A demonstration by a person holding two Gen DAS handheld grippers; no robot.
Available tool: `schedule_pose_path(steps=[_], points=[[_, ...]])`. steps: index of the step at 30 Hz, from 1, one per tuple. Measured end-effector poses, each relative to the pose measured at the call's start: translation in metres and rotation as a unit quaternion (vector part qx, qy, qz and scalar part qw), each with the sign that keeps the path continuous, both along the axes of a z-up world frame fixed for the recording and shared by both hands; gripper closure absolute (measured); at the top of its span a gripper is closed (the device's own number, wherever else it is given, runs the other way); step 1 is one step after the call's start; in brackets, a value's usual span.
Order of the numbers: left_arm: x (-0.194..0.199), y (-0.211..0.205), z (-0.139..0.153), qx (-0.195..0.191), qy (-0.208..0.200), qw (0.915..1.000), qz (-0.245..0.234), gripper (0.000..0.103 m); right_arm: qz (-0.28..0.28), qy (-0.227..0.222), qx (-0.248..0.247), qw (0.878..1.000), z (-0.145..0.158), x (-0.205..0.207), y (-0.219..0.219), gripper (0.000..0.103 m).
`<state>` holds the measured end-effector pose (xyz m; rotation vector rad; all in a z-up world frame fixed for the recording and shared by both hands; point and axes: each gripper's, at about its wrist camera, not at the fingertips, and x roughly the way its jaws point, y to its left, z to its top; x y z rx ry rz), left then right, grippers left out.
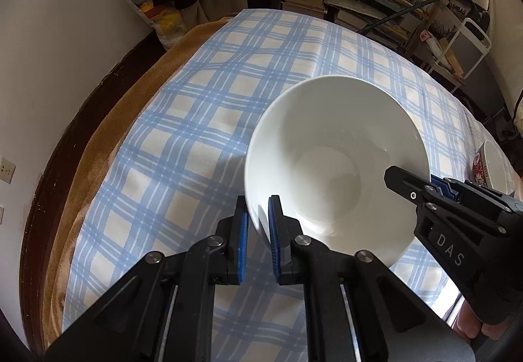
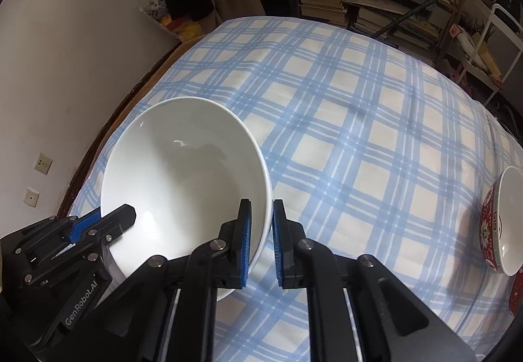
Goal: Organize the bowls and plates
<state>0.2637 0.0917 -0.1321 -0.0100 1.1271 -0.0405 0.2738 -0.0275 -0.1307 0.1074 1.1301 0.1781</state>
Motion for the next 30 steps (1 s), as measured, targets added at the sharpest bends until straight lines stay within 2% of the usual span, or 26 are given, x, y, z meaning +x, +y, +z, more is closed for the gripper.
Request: schedule_pose_path(steps=[2,6,19,30], points=[[-0.003,-0.005,0.003,0.01,-0.008,0.9999,-0.007,0.091,-0.002,-0.003,-0.01,1.0,0.002,-0.006,0.0,0.091],[-0.01,-0.014,0.006,0.002,-0.013,0.9998,-0.012,0.091,-0.018,-0.015,-0.018,1.0,0.011,-0.021,-0.009,0.091],[-0.057,-0.057,0.029,0.002,-0.025,0.997,-0.073,0.091,-0.059,-0.034,-0.039,0.997,0.044,-0.078,-0.049,0.091],[-0.102,-0.075,0.042,0.0,-0.014,0.9941,-0.108,0.09,-0.079,-0.021,-0.01,0.997,0.051,-0.127,-0.077,0.091]])
